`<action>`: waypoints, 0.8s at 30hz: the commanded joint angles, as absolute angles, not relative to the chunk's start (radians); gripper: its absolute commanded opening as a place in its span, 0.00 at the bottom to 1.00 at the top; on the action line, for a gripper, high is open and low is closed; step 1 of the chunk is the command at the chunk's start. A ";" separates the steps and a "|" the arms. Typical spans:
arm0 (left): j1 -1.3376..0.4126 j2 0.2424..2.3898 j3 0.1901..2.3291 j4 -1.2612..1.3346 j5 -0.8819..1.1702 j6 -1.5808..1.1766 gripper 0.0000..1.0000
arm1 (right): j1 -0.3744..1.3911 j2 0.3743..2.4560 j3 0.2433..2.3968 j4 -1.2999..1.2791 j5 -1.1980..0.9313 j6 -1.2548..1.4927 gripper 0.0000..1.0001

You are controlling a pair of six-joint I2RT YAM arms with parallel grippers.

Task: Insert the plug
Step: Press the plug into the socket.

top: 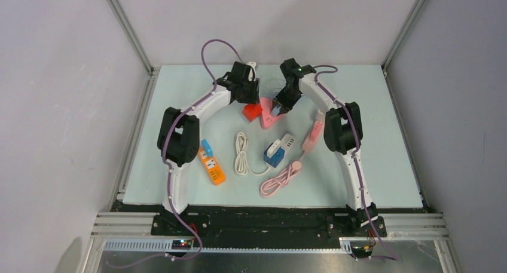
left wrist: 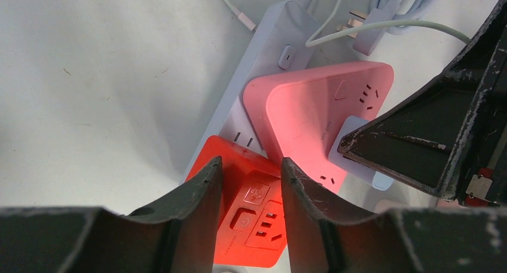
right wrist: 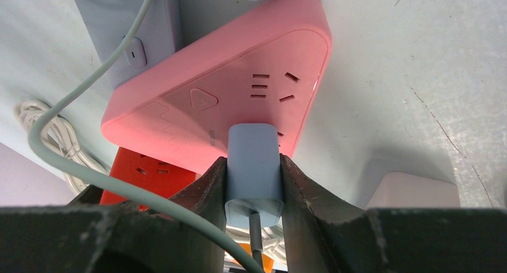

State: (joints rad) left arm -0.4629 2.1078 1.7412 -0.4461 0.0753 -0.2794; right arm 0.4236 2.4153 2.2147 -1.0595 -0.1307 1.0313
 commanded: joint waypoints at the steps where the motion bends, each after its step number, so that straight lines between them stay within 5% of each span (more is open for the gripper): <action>1: -0.477 2.093 1.732 -0.452 0.126 -0.283 0.45 | 0.456 2.498 2.070 -1.029 -0.020 1.031 0.13; 5: -0.477 2.054 1.731 -0.452 0.098 -0.283 0.50 | 0.462 2.430 2.045 -0.944 -0.022 1.033 0.40; 10: -0.472 2.006 1.760 -0.454 0.058 -0.272 0.57 | 0.456 2.371 2.101 -0.893 -0.021 1.017 0.49; 16: -0.456 1.957 1.782 -0.454 0.031 -0.261 0.68 | 0.448 2.306 2.155 -0.877 -0.024 1.003 0.78; 20: -0.451 1.904 1.759 -0.453 0.022 -0.257 0.71 | 0.443 2.240 2.109 -0.873 -0.032 1.001 0.86; 24: -0.447 1.870 1.724 -0.454 0.020 -0.264 0.72 | 0.439 2.173 2.004 -0.829 -0.057 1.009 0.82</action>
